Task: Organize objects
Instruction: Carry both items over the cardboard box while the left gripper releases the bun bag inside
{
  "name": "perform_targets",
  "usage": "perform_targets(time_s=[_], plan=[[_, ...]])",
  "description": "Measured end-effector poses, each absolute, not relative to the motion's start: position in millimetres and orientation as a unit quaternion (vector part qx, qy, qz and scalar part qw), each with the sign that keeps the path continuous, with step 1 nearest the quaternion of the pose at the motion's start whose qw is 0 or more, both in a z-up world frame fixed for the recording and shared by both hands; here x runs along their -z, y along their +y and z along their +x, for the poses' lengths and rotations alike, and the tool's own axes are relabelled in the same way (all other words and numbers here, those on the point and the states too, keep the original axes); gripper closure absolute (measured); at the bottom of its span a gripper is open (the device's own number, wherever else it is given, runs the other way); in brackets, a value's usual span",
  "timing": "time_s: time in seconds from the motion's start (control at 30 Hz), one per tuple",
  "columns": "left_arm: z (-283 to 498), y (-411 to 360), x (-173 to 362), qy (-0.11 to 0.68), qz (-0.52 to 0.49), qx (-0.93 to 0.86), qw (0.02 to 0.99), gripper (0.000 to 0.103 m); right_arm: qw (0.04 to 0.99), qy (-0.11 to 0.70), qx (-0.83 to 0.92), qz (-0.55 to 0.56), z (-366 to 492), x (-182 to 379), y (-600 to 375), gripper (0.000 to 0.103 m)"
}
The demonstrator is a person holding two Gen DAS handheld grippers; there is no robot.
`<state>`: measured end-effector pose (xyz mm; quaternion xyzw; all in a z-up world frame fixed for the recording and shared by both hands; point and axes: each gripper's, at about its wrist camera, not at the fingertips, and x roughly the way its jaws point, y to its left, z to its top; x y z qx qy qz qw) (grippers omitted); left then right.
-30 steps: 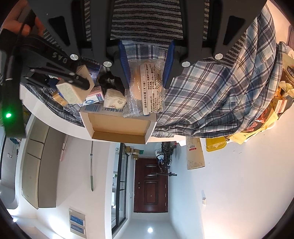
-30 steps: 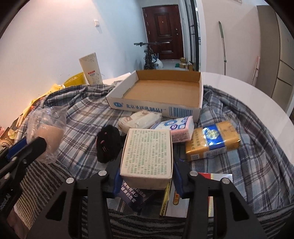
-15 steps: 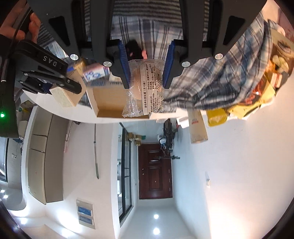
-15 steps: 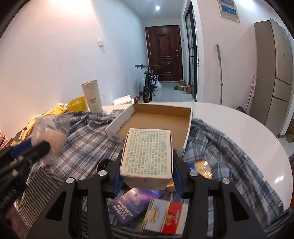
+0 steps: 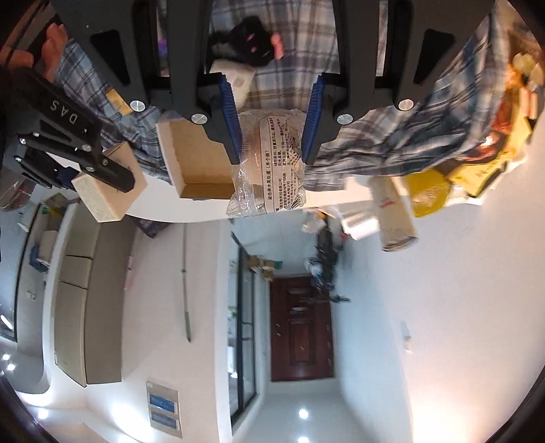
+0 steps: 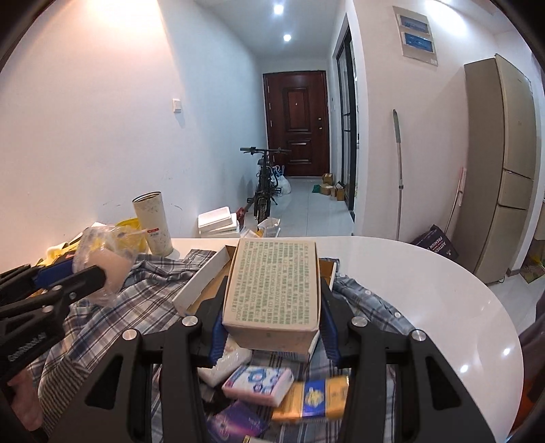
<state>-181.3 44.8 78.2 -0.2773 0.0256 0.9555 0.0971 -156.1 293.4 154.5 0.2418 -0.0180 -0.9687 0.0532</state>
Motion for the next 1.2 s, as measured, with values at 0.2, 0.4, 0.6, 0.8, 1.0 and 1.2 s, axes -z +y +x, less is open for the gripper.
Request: perform_targets(time_s=[0.2,0.4,0.6,0.8,1.0,1.2], plan=[[-232.3,59.0,-56.3,0.046,-0.304,-0.945,0.109,0.066,0.044,-0.017,0.964,0.26,-186.5,-152.8,296.8,0.059],[-264.3,65.7,-29.1,0.036,-0.344,-0.93,0.122,0.066,0.034,-0.009,0.958,0.285,-215.9,-139.4,299.2,0.059],[-294.9,57.9,-7.9,-0.005,-0.376,-0.919,0.123,0.066,0.043,-0.026,0.945,0.322,-235.7,-115.6,311.2,0.059],[-314.7,59.6,11.4,0.006,-0.4,-0.908,0.126,0.066,0.033,-0.026,0.936,0.349,-250.1,-93.5,318.6,0.059],[-331.2,64.6,30.7,0.043,-0.412,-0.904,0.104,0.066,0.037,-0.034,0.923,0.381,-262.4,-73.7,319.1,0.059],[-338.9,62.7,49.0,0.047,-0.438,-0.892,0.101,0.066,0.021,-0.027,0.918,0.395,-268.9,-60.7,319.2,0.059]])
